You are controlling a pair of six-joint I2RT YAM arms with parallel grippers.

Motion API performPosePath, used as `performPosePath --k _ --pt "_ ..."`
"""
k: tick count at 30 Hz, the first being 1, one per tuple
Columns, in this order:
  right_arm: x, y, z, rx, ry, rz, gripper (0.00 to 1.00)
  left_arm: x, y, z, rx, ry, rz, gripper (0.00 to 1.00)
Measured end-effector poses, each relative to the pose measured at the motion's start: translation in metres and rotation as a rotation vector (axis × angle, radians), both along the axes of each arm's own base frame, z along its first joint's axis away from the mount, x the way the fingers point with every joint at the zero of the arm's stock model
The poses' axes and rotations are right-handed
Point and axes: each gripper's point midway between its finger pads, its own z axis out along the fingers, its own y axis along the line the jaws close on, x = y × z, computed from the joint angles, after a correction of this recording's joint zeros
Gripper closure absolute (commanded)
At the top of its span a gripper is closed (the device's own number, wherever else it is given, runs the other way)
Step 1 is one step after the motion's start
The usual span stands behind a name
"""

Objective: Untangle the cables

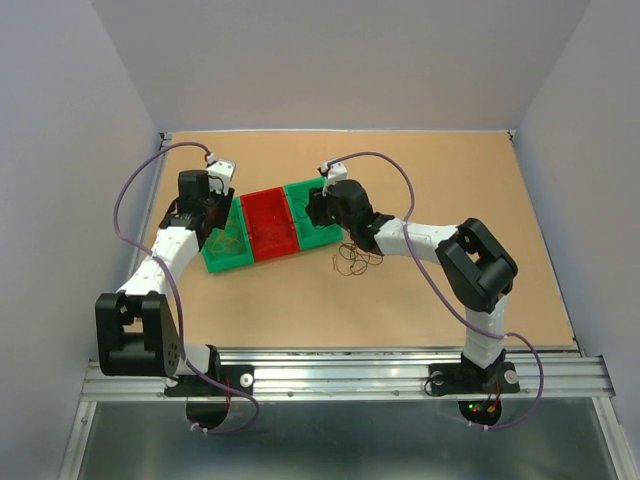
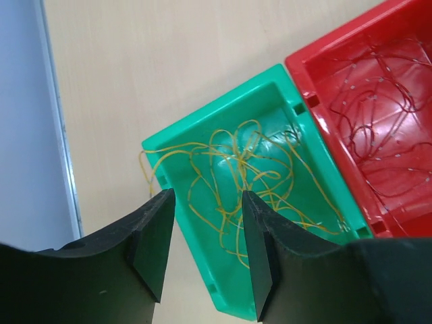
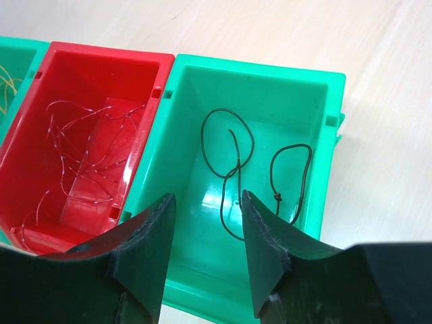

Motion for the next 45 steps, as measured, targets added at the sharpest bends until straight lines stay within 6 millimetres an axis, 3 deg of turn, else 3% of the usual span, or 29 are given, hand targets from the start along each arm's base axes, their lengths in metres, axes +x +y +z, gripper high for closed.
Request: performPosePath --k 4,5,11,15,18,21,29,33,35,38,42,45 --pt "-0.002 0.001 -0.002 0.005 0.004 0.007 0.44 -0.003 -0.008 -0.003 0.008 0.017 -0.019 0.39" --pt "-0.004 -0.001 -0.006 0.001 0.011 0.009 0.41 -0.003 -0.008 -0.002 0.012 0.014 -0.014 0.34" --pt "-0.016 -0.009 -0.022 -0.018 0.046 0.014 0.36 -0.002 0.007 0.005 0.028 -0.03 0.043 0.26" --pt "-0.024 -0.016 -0.013 -0.005 0.038 0.015 0.34 -0.005 0.031 0.011 0.018 -0.073 0.107 0.25" --pt "-0.028 -0.02 0.006 0.023 0.007 0.014 0.33 -0.009 0.055 0.012 0.004 -0.089 0.159 0.26" --pt "-0.033 -0.027 0.024 0.048 -0.028 0.004 0.33 -0.011 0.071 0.008 -0.008 -0.085 0.184 0.33" --pt "-0.043 -0.043 0.034 0.055 -0.051 -0.024 0.33 -0.008 0.063 -0.033 -0.05 0.03 0.127 0.38" --pt "-0.044 -0.049 0.032 0.046 -0.053 -0.041 0.33 -0.001 0.062 -0.035 -0.061 0.02 0.102 0.49" --pt "-0.046 -0.051 0.032 0.045 -0.054 -0.043 0.33 0.005 0.062 -0.036 -0.064 0.02 0.094 0.65" --pt "-0.045 -0.053 0.035 0.048 -0.058 -0.048 0.33 0.013 0.064 -0.04 -0.06 0.025 0.089 0.78" --pt "-0.045 -0.054 0.037 0.053 -0.067 -0.051 0.33 0.008 0.063 -0.054 -0.065 0.077 0.09 0.83" --pt "-0.046 -0.055 0.035 0.049 -0.065 -0.051 0.33 0.007 0.063 -0.054 -0.065 0.079 0.09 0.84"
